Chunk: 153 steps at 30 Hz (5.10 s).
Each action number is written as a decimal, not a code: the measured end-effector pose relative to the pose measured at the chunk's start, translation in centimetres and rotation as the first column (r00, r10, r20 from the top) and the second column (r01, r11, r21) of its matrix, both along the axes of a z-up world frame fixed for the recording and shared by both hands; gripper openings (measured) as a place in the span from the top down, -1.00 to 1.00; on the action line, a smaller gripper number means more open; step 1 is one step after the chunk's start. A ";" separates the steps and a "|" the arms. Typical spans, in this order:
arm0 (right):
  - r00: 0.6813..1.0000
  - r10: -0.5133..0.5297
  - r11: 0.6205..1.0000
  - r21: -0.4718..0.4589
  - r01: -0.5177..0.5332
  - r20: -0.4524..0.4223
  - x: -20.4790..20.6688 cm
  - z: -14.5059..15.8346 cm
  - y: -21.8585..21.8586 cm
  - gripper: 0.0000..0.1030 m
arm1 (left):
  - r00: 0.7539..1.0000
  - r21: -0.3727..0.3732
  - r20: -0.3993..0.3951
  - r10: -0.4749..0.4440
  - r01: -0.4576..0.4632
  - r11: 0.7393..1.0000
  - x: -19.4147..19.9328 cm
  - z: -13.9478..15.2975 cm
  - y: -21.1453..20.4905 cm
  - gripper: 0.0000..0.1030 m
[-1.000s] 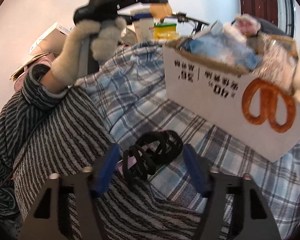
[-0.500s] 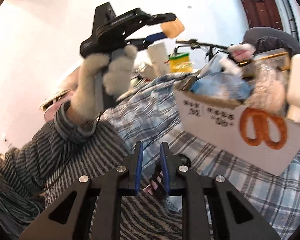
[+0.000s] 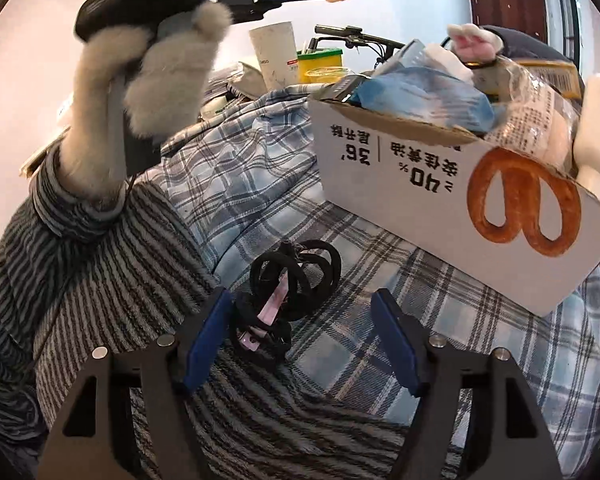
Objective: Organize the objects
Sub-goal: 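Lift the soap bar with the left gripper while the right grasps the black cable, then carry the soap bar over the box and open the left gripper, then carry the black cable over the box and open the right gripper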
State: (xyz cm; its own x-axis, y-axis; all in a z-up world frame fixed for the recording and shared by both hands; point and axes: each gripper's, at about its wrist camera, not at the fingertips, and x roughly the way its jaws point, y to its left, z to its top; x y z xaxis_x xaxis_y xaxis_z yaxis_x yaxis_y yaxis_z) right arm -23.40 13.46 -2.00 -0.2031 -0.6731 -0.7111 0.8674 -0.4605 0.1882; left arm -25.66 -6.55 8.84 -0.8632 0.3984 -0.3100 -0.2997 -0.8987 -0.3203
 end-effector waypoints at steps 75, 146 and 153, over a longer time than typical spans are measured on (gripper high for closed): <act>0.959 -0.177 0.945 -0.311 0.102 -0.223 -9.1 11.6 6.6 0.83 | 0.976 0.020 0.210 0.051 -0.057 0.998 -5.0 2.1 -1.5 -0.64; 0.988 -0.093 0.971 0.208 0.117 -0.121 -5.5 -0.4 4.5 0.64 | 0.989 -0.258 0.096 0.110 -0.082 0.963 6.6 -4.5 1.6 -1.00; 0.981 -0.102 0.985 0.124 0.123 -0.163 -3.9 2.5 5.2 0.64 | 0.987 -0.253 0.105 0.118 -0.088 0.963 6.4 -4.6 1.5 -1.00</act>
State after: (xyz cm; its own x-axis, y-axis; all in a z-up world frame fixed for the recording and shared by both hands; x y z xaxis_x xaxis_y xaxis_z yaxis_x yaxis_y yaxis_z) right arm -27.32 18.64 0.52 -0.3872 -0.5411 -0.7465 0.8226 -0.5685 -0.0146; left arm -19.25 -5.08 4.25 -0.8468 0.2074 -0.4899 -0.1747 -0.9782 -0.1120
